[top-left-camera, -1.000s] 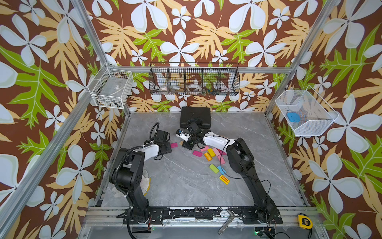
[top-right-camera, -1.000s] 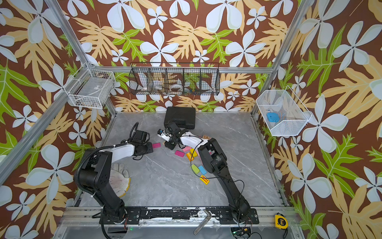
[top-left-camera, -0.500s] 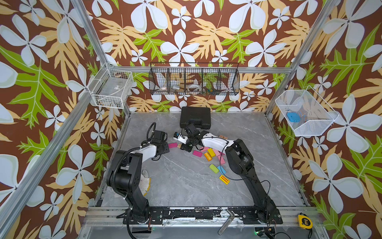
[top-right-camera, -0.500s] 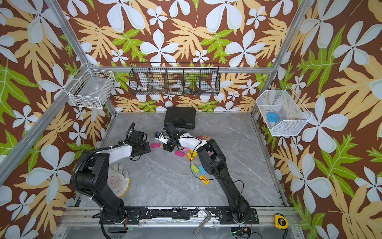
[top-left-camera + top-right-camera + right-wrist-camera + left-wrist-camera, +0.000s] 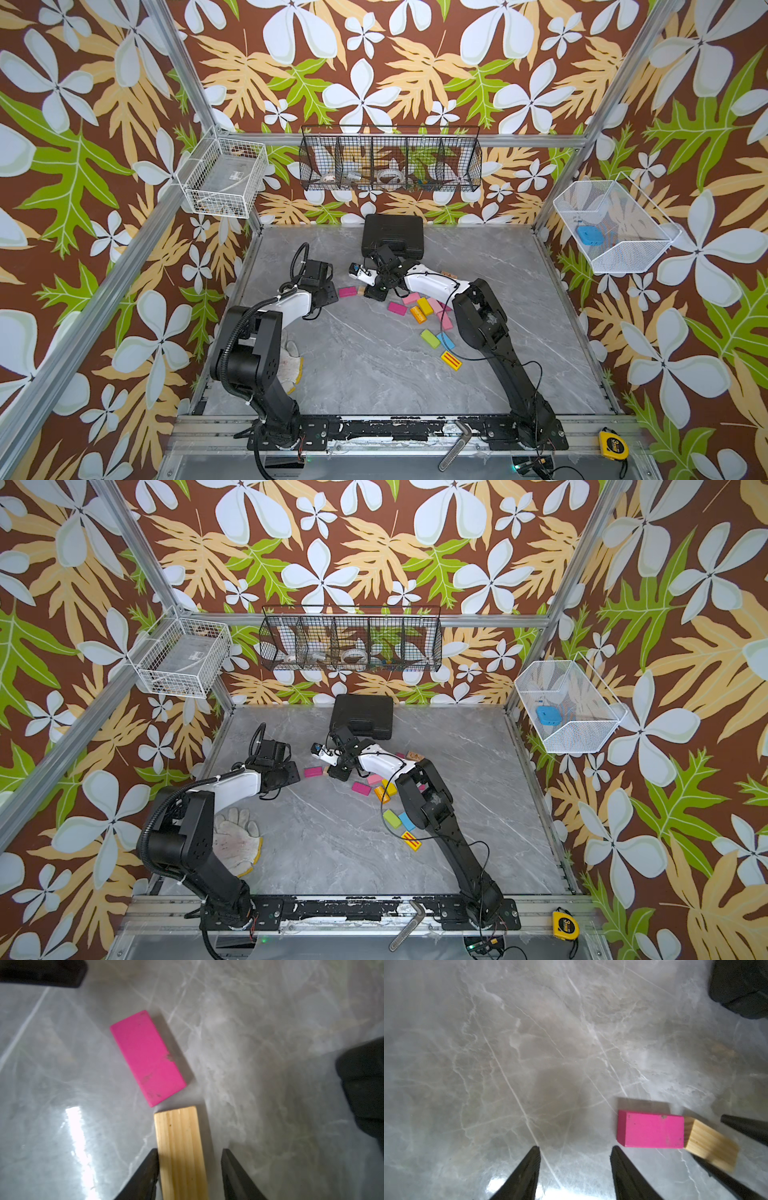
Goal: Assemble the number 7 with building blocks
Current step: Move the building block to the center of the board, then adjust the building block at the center of the board.
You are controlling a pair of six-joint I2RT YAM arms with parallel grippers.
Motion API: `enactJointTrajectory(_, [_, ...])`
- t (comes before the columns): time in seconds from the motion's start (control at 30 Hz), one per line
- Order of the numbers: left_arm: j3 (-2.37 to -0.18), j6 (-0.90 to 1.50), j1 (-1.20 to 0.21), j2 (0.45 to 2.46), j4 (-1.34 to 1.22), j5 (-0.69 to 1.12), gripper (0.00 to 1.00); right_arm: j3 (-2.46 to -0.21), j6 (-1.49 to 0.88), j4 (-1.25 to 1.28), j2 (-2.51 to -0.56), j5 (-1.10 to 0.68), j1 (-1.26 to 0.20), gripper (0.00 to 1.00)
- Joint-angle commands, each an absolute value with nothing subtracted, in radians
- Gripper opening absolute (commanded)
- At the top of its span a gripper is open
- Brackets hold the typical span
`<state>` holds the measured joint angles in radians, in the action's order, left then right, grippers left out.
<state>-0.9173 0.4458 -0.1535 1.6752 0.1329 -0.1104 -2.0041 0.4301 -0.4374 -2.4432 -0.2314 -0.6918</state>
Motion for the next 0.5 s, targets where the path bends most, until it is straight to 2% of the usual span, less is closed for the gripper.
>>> enactJointTrajectory(0.0, [-0.915,0.451,-0.153,1.659,0.127,-0.118,0.57,-2.015,0.413,-0.477,-2.419,-0.306,-0.683,0.58])
enactJointTrajectory(0.23, [-0.895,0.463,-0.152,1.64,0.112,-0.121,0.57,-2.086,0.336,-0.439,-2.443,-0.366,-0.678,0.59])
enactJointTrajectory(0.37, [-0.872,0.475,-0.152,1.618,0.099,-0.123,0.57,-2.225,0.259,-0.442,-2.549,-0.321,-0.678,0.39])
enactJointTrajectory(0.47, [-0.856,0.48,-0.152,1.6,0.091,-0.122,0.57,-2.316,0.214,-0.442,-2.618,-0.302,-0.678,0.32])
